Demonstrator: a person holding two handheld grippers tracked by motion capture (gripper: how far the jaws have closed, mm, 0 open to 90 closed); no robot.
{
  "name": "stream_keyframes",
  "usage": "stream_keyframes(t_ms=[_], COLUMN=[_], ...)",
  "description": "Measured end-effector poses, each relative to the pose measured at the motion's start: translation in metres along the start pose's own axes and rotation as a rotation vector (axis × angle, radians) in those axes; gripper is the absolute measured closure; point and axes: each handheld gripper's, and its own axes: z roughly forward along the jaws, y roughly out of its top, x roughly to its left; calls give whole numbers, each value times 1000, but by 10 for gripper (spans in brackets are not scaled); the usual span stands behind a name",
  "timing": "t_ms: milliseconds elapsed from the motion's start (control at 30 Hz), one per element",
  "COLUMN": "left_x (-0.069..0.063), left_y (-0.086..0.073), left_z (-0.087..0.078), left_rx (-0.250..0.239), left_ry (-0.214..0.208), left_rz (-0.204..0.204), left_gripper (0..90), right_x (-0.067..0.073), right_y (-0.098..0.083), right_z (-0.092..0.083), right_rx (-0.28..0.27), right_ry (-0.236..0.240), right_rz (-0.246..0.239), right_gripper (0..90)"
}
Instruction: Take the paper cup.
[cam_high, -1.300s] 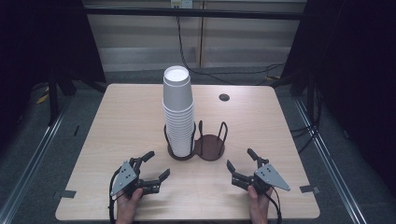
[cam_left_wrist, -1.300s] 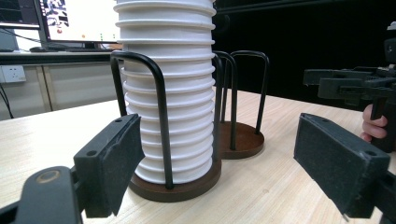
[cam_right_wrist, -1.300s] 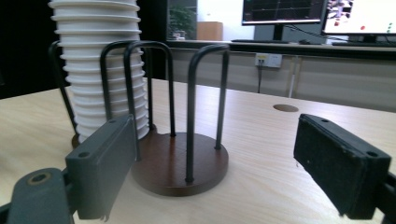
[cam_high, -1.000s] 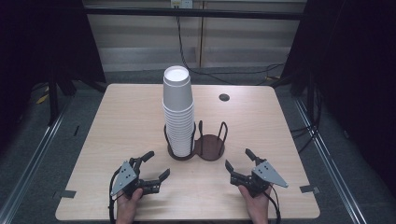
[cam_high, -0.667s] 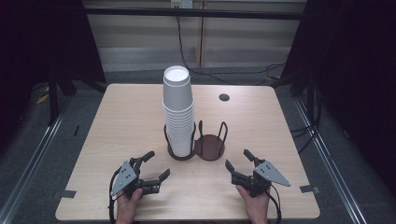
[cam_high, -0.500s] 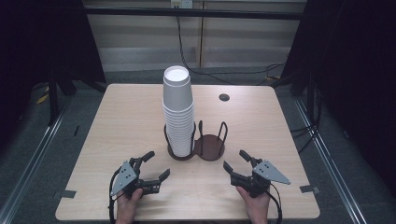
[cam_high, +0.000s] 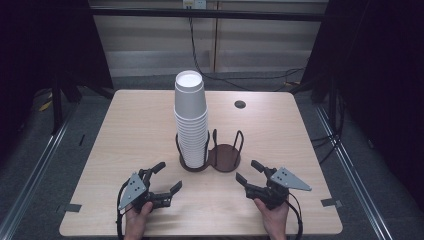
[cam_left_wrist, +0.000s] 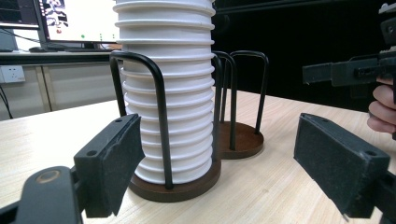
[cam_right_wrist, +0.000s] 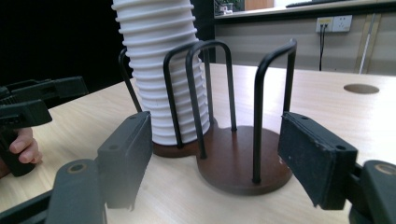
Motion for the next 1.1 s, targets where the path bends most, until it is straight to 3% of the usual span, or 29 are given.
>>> stream_keyframes(t_ms=[133,200,367,400,567,833,1100], left_x=[0,0,0,0,0,0,0], left_y=[0,0,0,0,0,0,0], left_z=[0,0,0,0,0,0,0], left_rx=[0,0,-1,-1,-1,-1,1], left_ry=[0,0,0,0,0,1,0], left_rz=[0,1,1,1,1,0,0], left_gripper=[155,155,155,155,155,155,155], right_x=[2,3,6,7,8,10,11], right_y=[4,6,12,15,21,34,44], right_z=[1,1,1,3,6,12,19], right_rx=[-19,-21,-46,-14,21,44,72], right_ry=[1,28,39,49,87,111,149], right_rz=[-12,-2,-31,-25,-19,-26,-38], right_gripper=[272,309,322,321,282,166,134])
